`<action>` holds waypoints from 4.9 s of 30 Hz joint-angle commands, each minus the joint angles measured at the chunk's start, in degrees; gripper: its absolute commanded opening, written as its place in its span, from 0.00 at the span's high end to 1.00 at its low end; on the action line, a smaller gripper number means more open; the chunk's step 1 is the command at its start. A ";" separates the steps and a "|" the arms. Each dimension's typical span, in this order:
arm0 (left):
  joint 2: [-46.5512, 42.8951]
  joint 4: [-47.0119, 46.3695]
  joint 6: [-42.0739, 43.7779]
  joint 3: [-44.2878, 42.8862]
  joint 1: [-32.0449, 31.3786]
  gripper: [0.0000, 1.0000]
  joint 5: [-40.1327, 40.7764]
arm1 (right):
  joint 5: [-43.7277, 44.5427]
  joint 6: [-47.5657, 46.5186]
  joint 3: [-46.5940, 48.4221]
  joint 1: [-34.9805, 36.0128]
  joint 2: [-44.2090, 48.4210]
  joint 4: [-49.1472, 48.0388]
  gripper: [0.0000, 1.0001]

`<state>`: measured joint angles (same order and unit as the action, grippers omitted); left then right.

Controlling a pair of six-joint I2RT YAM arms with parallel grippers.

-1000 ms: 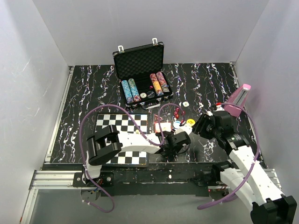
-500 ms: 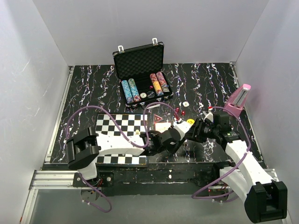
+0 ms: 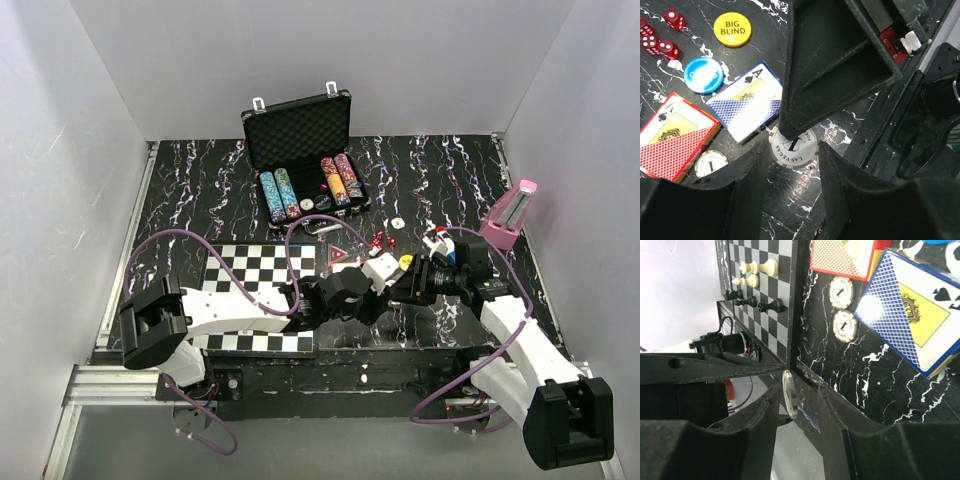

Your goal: Pack up texas hold em set

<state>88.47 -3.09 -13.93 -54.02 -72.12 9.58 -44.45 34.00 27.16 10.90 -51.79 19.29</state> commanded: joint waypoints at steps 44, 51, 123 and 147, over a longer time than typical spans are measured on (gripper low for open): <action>-21.67 29.20 -0.04 -6.28 50.75 0.02 -24.62 | 22.20 -59.11 50.16 10.63 -42.49 -9.72 0.99; -20.62 29.37 1.80 -4.60 51.46 0.02 -22.16 | 27.64 -72.30 61.43 12.04 -56.30 -9.44 0.99; -15.52 29.20 2.24 -5.75 51.55 0.02 -24.00 | 30.03 -99.30 68.12 13.71 -70.82 -9.00 0.99; -14.64 29.20 2.33 -6.01 51.64 0.02 -24.35 | 31.70 -100.01 65.31 13.80 -73.20 -15.32 0.99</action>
<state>73.84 26.72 -11.99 -58.61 -20.73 -14.13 -13.96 -65.98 95.83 24.51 -124.01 9.76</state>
